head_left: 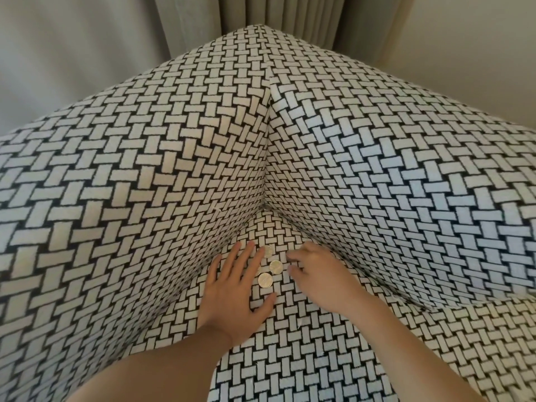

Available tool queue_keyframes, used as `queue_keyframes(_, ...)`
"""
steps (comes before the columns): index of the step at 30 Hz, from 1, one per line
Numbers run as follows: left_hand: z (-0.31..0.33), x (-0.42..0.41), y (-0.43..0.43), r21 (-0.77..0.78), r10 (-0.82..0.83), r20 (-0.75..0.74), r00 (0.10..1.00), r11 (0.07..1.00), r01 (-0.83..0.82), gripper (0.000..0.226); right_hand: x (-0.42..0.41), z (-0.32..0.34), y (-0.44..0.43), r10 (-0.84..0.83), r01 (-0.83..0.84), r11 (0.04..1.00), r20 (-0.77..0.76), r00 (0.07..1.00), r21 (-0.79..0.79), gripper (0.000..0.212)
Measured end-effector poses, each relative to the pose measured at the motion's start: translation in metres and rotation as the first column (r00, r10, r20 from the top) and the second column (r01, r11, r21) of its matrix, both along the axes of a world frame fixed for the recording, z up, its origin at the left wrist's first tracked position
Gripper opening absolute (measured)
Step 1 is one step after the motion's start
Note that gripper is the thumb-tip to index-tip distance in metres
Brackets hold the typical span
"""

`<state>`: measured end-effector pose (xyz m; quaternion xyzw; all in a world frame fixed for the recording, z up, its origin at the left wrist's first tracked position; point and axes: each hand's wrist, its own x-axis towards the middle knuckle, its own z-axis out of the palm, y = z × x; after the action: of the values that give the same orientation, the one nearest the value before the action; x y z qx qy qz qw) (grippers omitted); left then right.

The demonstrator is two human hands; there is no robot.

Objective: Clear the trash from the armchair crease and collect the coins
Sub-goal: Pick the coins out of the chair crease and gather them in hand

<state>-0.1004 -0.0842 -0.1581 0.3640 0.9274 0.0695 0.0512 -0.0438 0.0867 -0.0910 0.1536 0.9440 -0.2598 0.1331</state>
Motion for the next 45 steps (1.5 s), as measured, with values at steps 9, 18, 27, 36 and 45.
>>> queue_keyframes(9, -0.002, 0.0, 0.001, 0.012, -0.004, -0.001, 1.0, 1.0, 0.004, 0.074, 0.011, 0.019, -0.01, -0.002, 0.012, 0.987, 0.064, 0.998, -0.159, 0.037)
queue_keyframes(18, -0.005, 0.0, 0.0, 0.004, -0.002, -0.024, 1.0, 1.0, 0.002, 0.074, 0.041, 0.03, 0.039, -0.366, 0.342, 0.931, 0.351, 0.862, 0.13, 0.051)
queue_keyframes(27, -0.005, 0.0, 0.0, 0.022, 0.001, -0.02, 1.0, 1.0, 0.0, 0.073, 0.023, -0.009, 0.034, -0.497, 0.417, 0.867, 0.442, 0.747, 0.271, 0.074)
queue_keyframes(36, -0.006, 0.0, 0.0, 0.035, 0.003, -0.032, 0.999, 0.999, -0.002, 0.073, 0.028, -0.018, 0.032, -0.474, 0.313, 0.848, 0.348, 0.809, 0.428, 0.074)
queue_keyframes(45, -0.005, 0.0, 0.0, 0.016, 0.003, -0.038, 0.999, 1.0, -0.003, 0.072, 0.033, -0.032, 0.037, -0.452, 0.389, 0.88, 0.231, 0.862, 0.272, 0.068)
